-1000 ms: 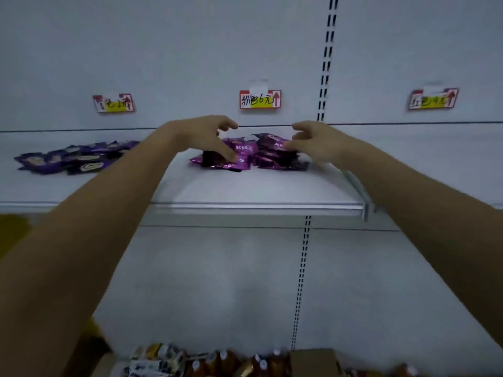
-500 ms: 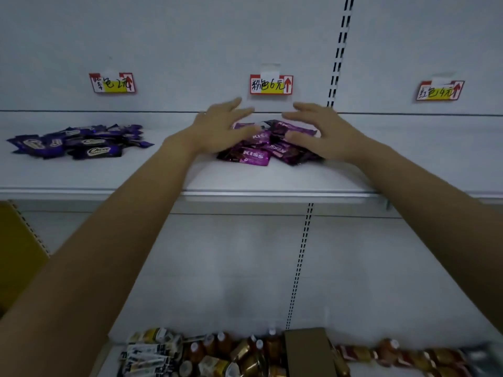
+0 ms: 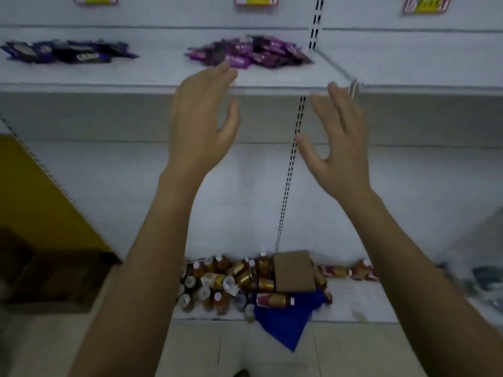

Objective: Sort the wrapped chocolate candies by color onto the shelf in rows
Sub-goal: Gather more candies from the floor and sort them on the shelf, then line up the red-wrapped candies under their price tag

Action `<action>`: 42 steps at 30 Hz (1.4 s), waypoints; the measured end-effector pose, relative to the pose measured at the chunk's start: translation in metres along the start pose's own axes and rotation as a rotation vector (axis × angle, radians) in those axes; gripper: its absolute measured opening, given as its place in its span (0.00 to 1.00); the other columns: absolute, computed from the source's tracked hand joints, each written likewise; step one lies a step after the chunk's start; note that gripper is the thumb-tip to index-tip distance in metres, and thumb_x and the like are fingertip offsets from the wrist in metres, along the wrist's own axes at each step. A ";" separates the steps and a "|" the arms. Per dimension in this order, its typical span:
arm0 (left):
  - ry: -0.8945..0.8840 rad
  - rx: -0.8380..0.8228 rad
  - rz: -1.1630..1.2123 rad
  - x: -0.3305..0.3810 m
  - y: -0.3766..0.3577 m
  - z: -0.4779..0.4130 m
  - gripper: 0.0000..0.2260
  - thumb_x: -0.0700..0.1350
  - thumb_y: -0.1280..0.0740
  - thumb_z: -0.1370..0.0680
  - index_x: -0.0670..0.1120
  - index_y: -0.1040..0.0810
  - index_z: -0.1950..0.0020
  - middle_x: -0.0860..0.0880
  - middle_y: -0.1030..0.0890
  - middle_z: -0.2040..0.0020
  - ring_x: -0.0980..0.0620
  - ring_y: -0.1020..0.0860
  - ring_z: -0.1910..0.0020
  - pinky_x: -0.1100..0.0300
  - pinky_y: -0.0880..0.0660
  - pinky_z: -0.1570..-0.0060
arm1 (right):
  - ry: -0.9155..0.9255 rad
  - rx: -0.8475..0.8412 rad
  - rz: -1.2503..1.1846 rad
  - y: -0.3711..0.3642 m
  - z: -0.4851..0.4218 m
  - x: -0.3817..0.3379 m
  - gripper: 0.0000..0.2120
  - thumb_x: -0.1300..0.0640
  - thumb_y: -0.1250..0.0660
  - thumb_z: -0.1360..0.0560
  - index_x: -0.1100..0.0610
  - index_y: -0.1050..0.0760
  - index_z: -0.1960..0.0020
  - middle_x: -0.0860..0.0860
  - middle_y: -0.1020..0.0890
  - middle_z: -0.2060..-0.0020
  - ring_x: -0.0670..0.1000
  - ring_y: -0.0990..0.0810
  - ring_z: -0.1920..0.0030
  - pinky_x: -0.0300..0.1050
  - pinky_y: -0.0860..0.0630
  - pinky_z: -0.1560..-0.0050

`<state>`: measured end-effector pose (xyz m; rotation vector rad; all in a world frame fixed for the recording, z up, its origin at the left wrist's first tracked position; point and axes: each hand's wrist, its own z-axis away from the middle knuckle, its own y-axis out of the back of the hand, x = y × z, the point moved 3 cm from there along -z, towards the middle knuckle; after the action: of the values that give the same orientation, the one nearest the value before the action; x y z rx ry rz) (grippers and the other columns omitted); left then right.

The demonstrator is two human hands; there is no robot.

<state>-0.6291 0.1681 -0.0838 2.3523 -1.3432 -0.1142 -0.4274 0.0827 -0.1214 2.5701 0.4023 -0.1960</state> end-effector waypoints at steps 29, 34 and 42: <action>-0.202 -1.639 0.572 0.249 -0.341 0.228 0.14 0.52 0.37 0.22 0.52 0.27 0.36 0.53 0.22 0.45 0.51 0.22 0.49 0.53 0.24 0.48 | -1.669 -0.531 0.528 0.217 0.446 0.135 0.17 0.44 0.40 0.23 0.49 0.26 0.38 0.50 0.19 0.45 0.53 0.21 0.47 0.47 0.25 0.49; -0.406 -1.591 0.633 0.341 -0.399 0.174 0.13 0.54 0.38 0.26 0.53 0.25 0.43 0.50 0.20 0.50 0.46 0.21 0.52 0.48 0.23 0.49 | -1.684 -0.426 0.695 0.271 0.427 0.159 0.16 0.45 0.40 0.23 0.49 0.25 0.38 0.48 0.19 0.46 0.52 0.21 0.47 0.46 0.26 0.52; -0.564 -1.383 0.673 0.500 -0.479 0.079 0.14 0.52 0.38 0.22 0.50 0.26 0.39 0.50 0.21 0.47 0.47 0.22 0.51 0.49 0.24 0.48 | -1.491 -0.309 0.868 0.397 0.367 0.280 0.16 0.48 0.40 0.22 0.51 0.26 0.37 0.50 0.19 0.46 0.54 0.22 0.47 0.44 0.30 0.57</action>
<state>-0.0024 -0.0654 -0.2791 0.6876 -1.4463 -1.1209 -0.0572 -0.3648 -0.3041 1.4565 -1.0737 -1.3704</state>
